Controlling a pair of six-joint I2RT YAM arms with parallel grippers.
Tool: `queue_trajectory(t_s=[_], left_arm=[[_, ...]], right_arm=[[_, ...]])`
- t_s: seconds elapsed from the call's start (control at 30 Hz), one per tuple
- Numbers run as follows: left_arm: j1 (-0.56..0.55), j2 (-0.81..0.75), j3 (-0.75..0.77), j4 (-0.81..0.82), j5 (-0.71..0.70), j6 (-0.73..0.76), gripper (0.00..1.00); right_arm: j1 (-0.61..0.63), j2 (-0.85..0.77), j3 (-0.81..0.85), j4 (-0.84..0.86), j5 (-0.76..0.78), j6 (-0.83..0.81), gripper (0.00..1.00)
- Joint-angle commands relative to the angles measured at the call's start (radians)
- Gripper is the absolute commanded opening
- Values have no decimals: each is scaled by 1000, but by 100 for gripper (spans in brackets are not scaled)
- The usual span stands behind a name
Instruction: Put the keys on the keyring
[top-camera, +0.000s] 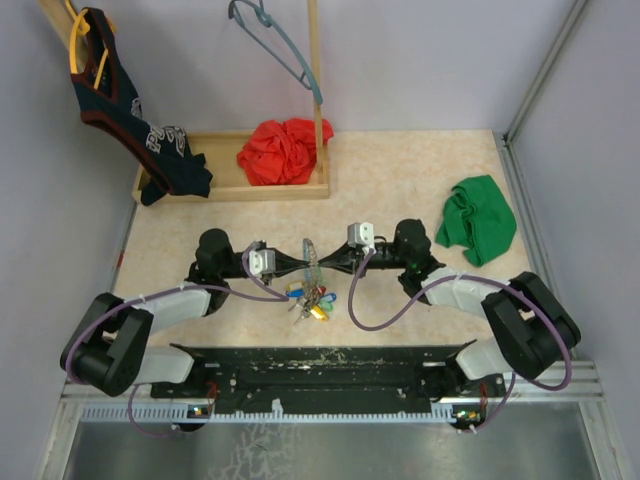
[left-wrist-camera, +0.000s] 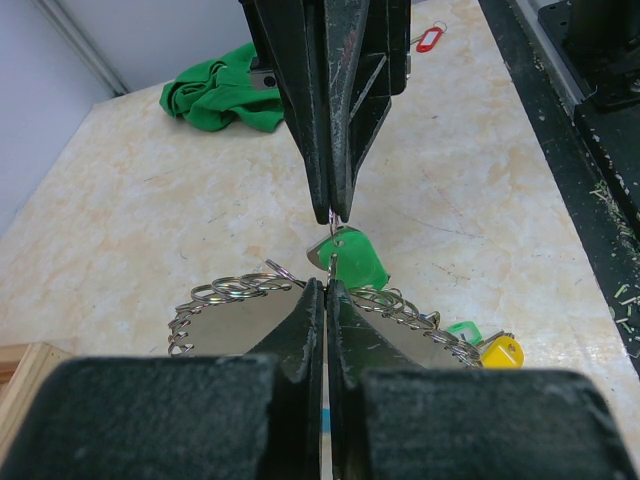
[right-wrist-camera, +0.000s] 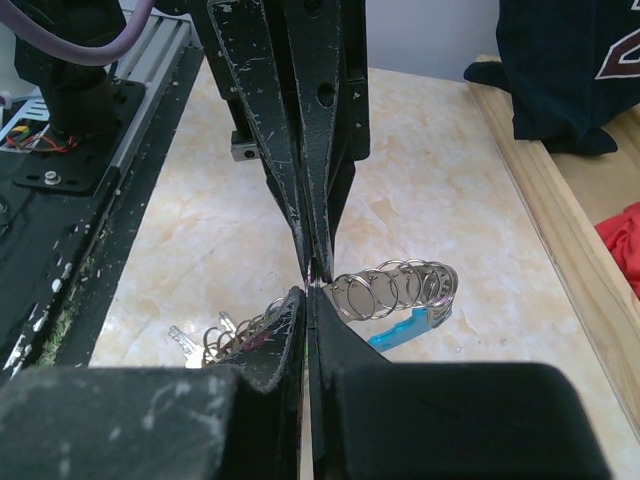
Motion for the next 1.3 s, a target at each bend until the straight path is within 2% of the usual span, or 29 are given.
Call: queue_trajectory(t_s=[0.0, 0.8, 1.27], left_arm=[[6, -12, -6, 48, 30, 0, 0], [6, -11, -6, 59, 46, -10, 0], [7, -15, -9, 54, 35, -2, 0]], right_arm=[[12, 2, 49, 17, -19, -8, 0], [27, 13, 61, -9, 21, -23, 0], [15, -82, 27, -84, 48, -65, 0]])
